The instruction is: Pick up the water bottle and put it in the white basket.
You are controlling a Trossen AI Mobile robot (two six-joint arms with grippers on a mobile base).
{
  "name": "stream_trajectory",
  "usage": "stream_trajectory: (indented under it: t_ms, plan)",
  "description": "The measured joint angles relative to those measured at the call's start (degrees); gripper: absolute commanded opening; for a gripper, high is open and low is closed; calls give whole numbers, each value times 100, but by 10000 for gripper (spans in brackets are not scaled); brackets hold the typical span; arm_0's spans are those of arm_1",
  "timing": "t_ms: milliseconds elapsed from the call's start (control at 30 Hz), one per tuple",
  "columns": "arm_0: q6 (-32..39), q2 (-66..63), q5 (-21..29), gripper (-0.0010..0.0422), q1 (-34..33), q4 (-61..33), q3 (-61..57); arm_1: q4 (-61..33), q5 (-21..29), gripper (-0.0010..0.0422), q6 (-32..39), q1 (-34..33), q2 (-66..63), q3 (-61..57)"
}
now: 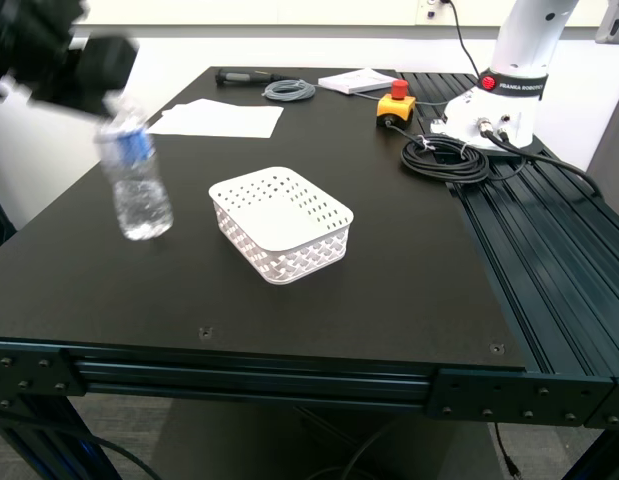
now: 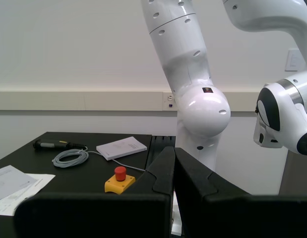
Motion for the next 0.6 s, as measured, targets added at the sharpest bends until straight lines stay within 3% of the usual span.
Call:
stream_trajectory:
  t_ms: [133,233,600]
  plan:
    - [0,0,0,1,0,2,0,-118,59,-1,-85,-778,-251,850]
    - [0,0,0,1,-2,2,0,-321,-315,-1,-83,-1270,-170,1294]
    - [0,-2,0,1,0,0,0,136,-205,0,-400,-2411,946,1449]
